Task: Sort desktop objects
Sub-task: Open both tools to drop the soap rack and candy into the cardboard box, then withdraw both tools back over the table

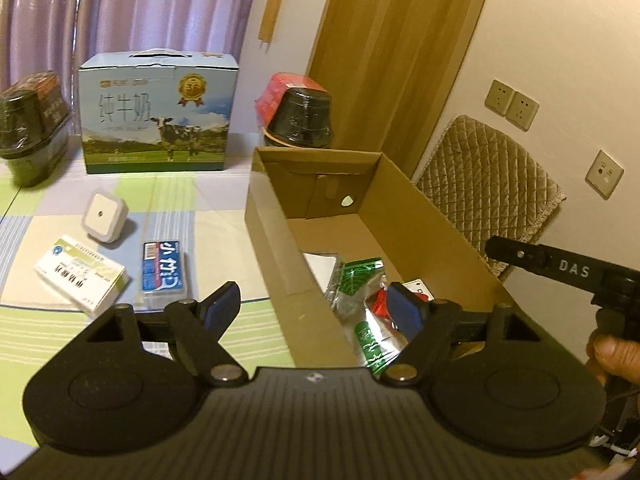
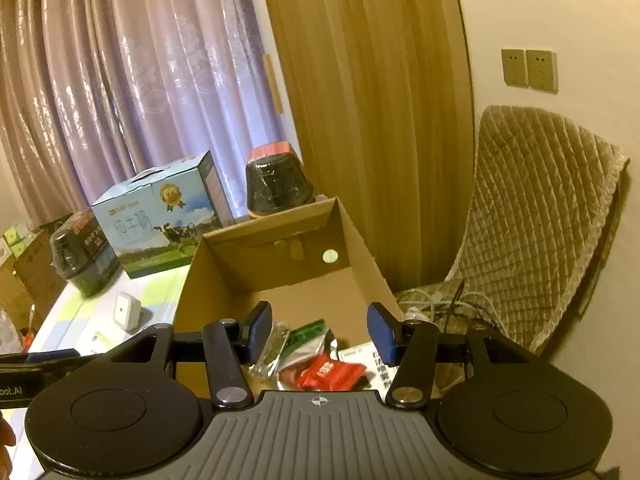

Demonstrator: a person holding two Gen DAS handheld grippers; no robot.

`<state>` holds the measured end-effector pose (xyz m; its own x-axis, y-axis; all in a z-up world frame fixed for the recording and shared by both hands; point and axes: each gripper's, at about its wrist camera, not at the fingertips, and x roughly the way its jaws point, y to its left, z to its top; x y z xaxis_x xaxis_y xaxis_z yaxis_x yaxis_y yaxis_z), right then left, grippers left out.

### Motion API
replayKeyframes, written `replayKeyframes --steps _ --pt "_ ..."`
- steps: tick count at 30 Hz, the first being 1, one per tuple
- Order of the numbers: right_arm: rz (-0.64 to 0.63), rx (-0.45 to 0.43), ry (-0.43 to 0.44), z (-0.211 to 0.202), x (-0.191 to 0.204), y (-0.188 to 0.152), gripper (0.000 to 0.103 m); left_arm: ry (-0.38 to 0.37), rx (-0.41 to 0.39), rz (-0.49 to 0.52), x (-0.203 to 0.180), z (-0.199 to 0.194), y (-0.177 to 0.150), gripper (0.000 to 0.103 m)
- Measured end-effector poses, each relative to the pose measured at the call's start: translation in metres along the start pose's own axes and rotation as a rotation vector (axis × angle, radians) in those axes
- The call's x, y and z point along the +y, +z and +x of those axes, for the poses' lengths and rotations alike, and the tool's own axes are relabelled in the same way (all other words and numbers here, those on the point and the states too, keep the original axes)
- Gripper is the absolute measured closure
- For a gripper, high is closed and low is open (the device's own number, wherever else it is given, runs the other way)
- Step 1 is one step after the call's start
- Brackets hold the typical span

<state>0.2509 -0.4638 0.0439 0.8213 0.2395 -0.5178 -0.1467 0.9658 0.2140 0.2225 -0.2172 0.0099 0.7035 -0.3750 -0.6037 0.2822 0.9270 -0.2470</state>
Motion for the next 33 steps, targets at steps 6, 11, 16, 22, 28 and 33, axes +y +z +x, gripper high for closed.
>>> replayKeyframes --steps 6,11,16,22,28,33 --pt "0.033 0.0 0.017 -0.023 0.009 -0.012 0.047 0.03 -0.002 -0.001 0.011 -0.021 -0.014 0.021" --pt "0.043 0.001 0.054 -0.046 0.031 -0.026 0.037 0.073 -0.007 -0.03 0.03 -0.049 -0.03 0.016" --pt "0.021 0.002 0.11 -0.067 0.064 -0.04 0.028 0.147 -0.008 -0.008 0.047 -0.079 -0.048 0.011" --pt "-0.008 0.015 0.17 -0.084 0.102 -0.052 0.019 0.214 -0.003 -0.021 0.074 -0.118 -0.07 0.006" --pt "-0.028 0.043 0.21 -0.091 0.131 -0.067 0.013 0.275 0.012 -0.022 0.101 -0.146 -0.087 0.005" --pt "-0.051 0.073 0.229 -0.092 0.146 -0.081 0.011 0.303 0.012 -0.036 0.115 -0.162 -0.097 0.005"
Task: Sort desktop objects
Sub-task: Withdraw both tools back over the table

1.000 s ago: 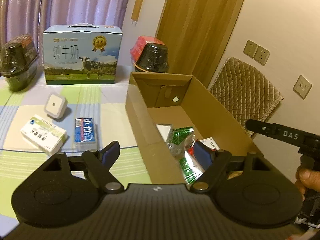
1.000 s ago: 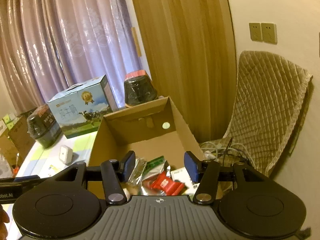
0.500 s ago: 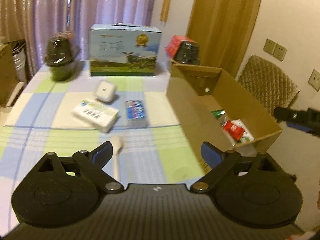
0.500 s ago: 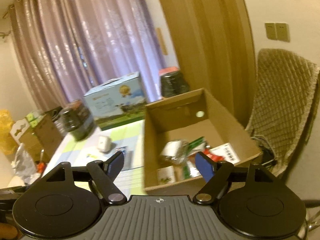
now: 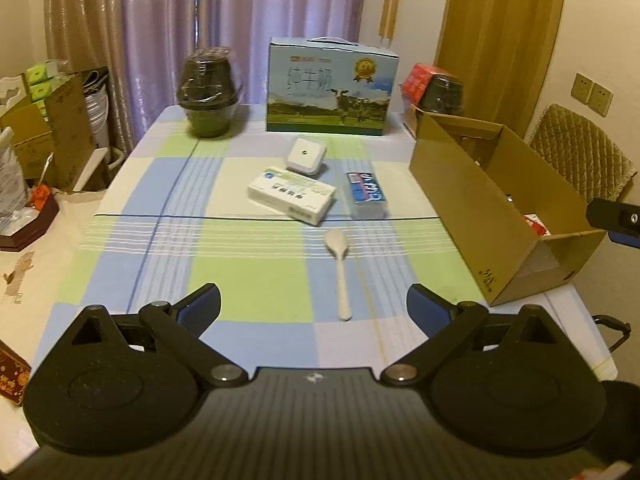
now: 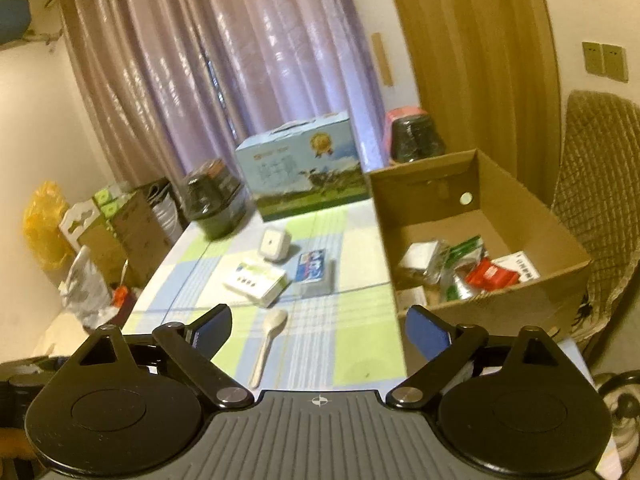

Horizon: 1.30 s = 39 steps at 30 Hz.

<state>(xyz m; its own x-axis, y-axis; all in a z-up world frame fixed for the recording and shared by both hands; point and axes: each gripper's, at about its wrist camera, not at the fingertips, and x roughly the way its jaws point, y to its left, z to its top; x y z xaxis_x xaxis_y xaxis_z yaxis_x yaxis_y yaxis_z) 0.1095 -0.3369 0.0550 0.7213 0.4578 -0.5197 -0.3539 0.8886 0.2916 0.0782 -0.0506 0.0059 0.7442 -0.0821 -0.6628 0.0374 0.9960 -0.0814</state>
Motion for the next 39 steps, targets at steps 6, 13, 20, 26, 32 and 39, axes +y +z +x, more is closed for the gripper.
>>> replayKeyframes --steps 6,13,20,26,32,39 --pt "-0.012 0.036 0.009 0.004 0.009 -0.013 0.008 -0.001 0.003 -0.016 0.008 -0.004 -0.007 0.005" --pt "-0.018 0.054 0.008 0.007 0.013 -0.02 0.007 -0.008 0.008 -0.015 0.008 -0.003 -0.012 0.005" --pt "-0.013 0.067 0.006 0.013 0.013 -0.024 0.006 -0.006 0.019 -0.01 0.007 0.002 -0.014 0.005" --pt "-0.006 0.079 -0.001 0.018 0.009 -0.027 0.006 -0.009 0.031 -0.007 0.007 0.01 -0.015 0.005" --pt "-0.001 0.092 -0.006 0.023 0.007 -0.03 0.006 -0.013 0.041 -0.005 0.005 0.018 -0.015 0.005" --pt "0.002 0.109 -0.01 0.031 0.006 -0.032 0.005 -0.014 0.051 0.002 0.005 0.026 -0.015 0.005"
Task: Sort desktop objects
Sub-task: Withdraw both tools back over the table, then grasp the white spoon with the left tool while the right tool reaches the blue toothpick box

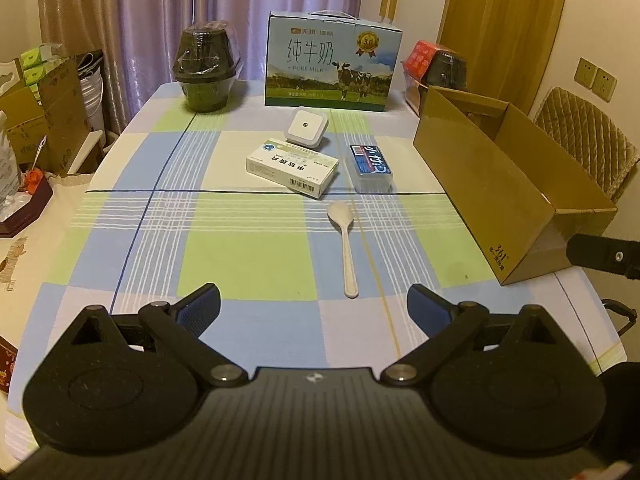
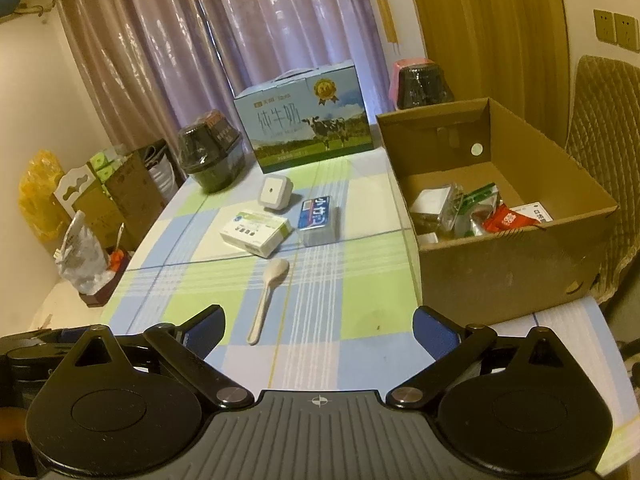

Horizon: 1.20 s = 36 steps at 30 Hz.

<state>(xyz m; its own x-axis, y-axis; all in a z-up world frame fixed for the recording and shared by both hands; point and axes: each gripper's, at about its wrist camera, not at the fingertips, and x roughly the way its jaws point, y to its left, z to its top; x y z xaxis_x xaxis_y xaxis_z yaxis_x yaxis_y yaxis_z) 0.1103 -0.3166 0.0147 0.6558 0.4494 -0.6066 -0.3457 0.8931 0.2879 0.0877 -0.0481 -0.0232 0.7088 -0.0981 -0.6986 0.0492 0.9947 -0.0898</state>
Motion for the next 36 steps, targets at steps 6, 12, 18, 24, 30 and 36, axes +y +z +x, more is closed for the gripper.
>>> replayKeyframes --steps 6,12,18,24,30,36 --pt "-0.003 0.011 -0.001 0.008 0.001 -0.001 0.005 0.002 0.004 0.007 0.002 0.007 0.001 0.005" --pt "0.004 0.02 -0.004 0.018 0.002 0.0 0.005 0.012 0.012 0.029 0.006 0.017 0.003 0.005" --pt "-0.002 0.022 -0.005 0.036 0.006 0.004 0.005 0.011 0.013 0.063 0.007 0.033 0.009 0.005" --pt "-0.008 0.013 -0.013 0.059 0.011 0.011 0.005 -0.008 0.024 0.094 0.005 0.057 0.016 0.006" --pt "-0.013 0.009 -0.009 0.091 0.014 0.017 0.005 -0.042 0.029 0.12 0.0 0.086 0.024 0.013" --pt "0.0 0.014 -0.012 0.129 0.011 0.022 0.005 -0.069 0.036 0.14 -0.001 0.118 0.03 0.026"
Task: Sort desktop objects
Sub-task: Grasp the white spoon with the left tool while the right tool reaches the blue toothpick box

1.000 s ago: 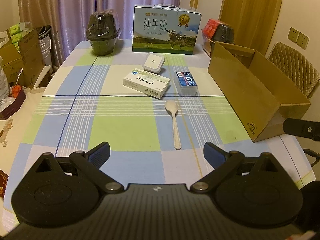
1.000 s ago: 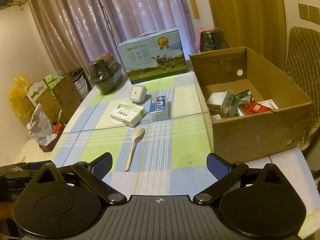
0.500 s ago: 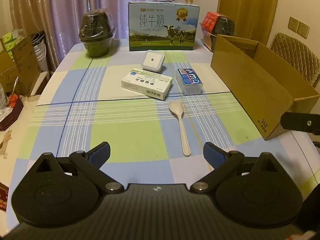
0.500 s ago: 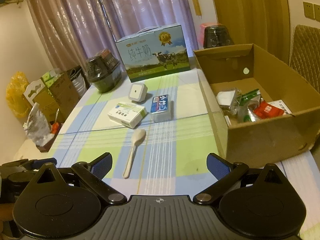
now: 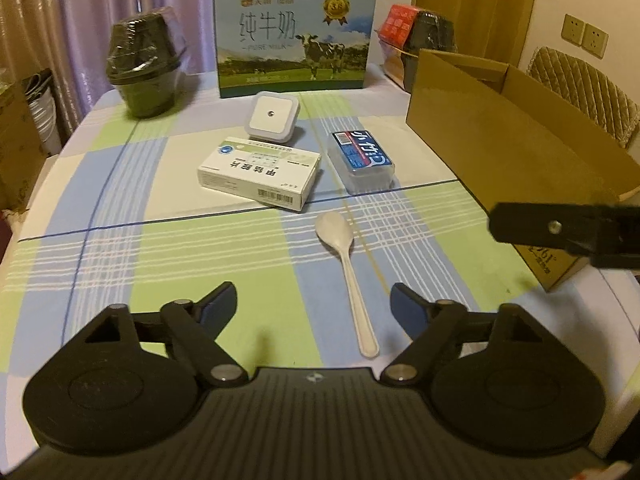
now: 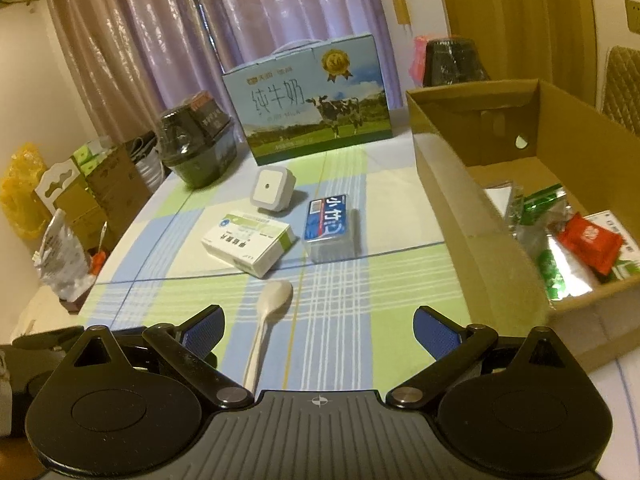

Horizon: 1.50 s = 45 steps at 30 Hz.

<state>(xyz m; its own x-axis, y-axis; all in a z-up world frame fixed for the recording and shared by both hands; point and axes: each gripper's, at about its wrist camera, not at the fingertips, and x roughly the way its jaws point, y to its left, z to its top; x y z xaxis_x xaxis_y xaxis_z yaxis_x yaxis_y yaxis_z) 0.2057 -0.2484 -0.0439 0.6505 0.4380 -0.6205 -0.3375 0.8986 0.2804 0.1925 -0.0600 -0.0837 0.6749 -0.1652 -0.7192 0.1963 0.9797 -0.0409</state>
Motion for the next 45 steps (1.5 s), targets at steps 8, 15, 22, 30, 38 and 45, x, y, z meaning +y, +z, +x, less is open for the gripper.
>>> replayKeyframes --steps 8,15,22,30,38,45 --pt "0.049 0.012 0.002 0.041 -0.011 0.009 0.005 -0.044 0.015 0.037 -0.003 0.039 0.008 0.043" --pt "0.057 0.003 -0.014 0.056 -0.017 0.017 0.005 -0.076 0.04 0.053 -0.012 0.067 0.014 0.064" --pt "0.053 0.012 -0.015 0.062 -0.018 0.017 0.005 -0.061 0.077 0.049 -0.012 0.086 0.013 0.091" --pt "0.02 0.02 -0.011 0.067 -0.013 0.017 0.005 -0.019 0.064 0.01 0.013 0.072 0.009 0.099" --pt "-0.122 0.004 0.0 0.094 0.007 0.026 0.005 0.049 0.055 -0.067 0.055 0.056 0.005 0.099" --pt "-0.23 -0.012 -0.056 0.139 0.013 0.041 0.006 0.055 0.042 -0.095 0.063 0.056 0.008 0.099"
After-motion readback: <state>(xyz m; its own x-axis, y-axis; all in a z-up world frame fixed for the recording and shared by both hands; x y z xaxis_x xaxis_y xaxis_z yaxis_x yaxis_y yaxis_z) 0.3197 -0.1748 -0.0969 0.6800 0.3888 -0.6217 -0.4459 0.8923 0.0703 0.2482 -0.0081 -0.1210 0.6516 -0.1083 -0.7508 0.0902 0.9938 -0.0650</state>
